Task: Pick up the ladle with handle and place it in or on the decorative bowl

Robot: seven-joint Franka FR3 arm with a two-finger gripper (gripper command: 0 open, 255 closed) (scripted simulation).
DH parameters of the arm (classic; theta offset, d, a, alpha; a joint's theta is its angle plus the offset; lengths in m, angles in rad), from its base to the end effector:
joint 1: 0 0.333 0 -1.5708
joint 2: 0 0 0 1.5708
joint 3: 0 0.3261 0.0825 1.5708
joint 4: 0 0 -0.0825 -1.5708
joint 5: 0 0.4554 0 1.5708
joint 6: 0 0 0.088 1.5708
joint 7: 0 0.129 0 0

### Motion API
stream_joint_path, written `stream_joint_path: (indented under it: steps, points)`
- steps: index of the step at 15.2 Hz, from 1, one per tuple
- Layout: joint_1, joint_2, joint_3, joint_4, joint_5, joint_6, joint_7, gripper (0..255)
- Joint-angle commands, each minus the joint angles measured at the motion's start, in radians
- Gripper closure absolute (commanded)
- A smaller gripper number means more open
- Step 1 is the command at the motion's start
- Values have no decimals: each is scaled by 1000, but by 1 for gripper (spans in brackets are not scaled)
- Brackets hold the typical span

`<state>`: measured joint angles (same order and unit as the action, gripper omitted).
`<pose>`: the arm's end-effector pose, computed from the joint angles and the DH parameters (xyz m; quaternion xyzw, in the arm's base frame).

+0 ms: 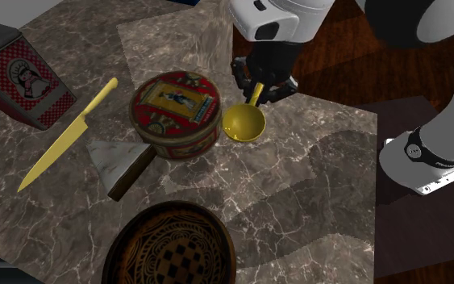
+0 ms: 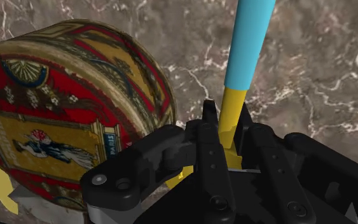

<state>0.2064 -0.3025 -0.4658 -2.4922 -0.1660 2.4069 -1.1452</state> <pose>0.4988 -0.1284 0.3487 0.8725 0.4790 0.0777 0.0573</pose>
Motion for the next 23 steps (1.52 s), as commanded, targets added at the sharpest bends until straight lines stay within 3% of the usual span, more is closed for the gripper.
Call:
stream_joint_path:
  steps: [1,17,23]
  points:
    - [-1,-14,6,16,-3,-30,4,255]
    - [-4,-99,44,159,-10,-256,19,255]
    - [62,21,116,258,38,-248,124,255]
